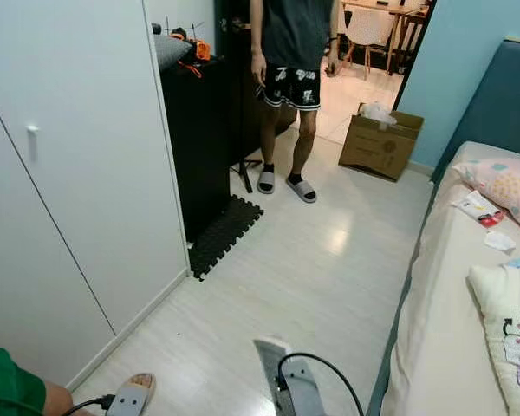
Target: Clean up the room
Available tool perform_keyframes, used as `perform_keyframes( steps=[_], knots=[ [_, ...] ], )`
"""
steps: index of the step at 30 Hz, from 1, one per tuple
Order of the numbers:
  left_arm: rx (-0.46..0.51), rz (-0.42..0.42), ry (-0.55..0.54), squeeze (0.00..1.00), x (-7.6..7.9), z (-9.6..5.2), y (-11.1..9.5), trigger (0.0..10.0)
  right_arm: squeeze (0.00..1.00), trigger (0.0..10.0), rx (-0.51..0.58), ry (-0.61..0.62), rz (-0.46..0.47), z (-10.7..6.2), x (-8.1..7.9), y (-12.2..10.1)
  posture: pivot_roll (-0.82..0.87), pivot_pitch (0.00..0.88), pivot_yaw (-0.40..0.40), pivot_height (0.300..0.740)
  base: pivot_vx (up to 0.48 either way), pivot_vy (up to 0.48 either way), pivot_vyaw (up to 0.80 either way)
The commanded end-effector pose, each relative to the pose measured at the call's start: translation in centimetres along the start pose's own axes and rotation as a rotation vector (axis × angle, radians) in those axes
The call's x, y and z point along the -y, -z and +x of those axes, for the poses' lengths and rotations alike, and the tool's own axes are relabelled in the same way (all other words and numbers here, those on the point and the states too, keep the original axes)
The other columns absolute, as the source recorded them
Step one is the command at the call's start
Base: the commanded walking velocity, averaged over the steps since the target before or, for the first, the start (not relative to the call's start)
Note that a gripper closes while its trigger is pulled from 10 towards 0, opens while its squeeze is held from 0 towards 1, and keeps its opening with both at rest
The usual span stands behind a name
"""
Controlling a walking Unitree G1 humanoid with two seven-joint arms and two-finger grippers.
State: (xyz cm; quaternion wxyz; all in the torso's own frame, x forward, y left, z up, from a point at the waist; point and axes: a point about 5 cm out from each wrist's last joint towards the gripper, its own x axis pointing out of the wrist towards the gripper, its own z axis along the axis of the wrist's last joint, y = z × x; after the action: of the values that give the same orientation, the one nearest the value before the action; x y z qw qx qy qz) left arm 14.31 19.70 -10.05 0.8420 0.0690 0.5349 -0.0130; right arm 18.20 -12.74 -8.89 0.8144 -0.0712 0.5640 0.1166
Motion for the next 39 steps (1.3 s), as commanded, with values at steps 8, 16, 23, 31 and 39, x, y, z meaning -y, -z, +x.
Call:
perform_keyframes(
  steps=[8, 16, 23, 31, 39],
  knots=[
    [-0.024, 0.032, -0.003, 0.0, -0.7, -0.1, 0.8, 10.0, 0.0, 10.0, -0.012, 0.017, -0.017, 0.1, -0.4, 0.2, 0.13, 0.0, -0.081, 0.74, 0.199, 0.0, 0.0],
    [-0.021, 0.023, -0.002, 0.0, -0.6, -0.1, 0.8, 10.0, 0.0, 10.0, -0.033, 0.02, -0.031, 0.0, 0.2, 0.9, 0.14, 0.0, -0.097, 0.74, 0.279, 0.0, 0.0],
    [-0.018, 0.015, 0.002, 0.0, -0.5, -0.1, 0.8, 10.0, 0.0, 10.0, -0.036, 0.023, -0.059, 0.0, 0.4, 0.9, 0.14, 0.0, -0.102, 0.74, 0.284, 0.0, 0.0],
    [-0.022, 0.01, -0.003, 0.0, -0.5, -0.2, 1.0, 10.0, 0.0, 10.0, -0.029, 0.037, -0.031, 0.0, 0.4, 1.0, 0.16, 0.0, -0.108, 0.74, 0.292, 0.0, 0.0],
    [-0.046, -0.019, -0.009, 0.0, -0.3, -0.3, 2.1, 10.0, 0.0, 10.0, -0.026, 0.056, 0.073, 0.0, 0.7, 1.5, 0.15, 0.0, -0.105, 0.74, 0.285, 0.0, -0.58]
  ],
)
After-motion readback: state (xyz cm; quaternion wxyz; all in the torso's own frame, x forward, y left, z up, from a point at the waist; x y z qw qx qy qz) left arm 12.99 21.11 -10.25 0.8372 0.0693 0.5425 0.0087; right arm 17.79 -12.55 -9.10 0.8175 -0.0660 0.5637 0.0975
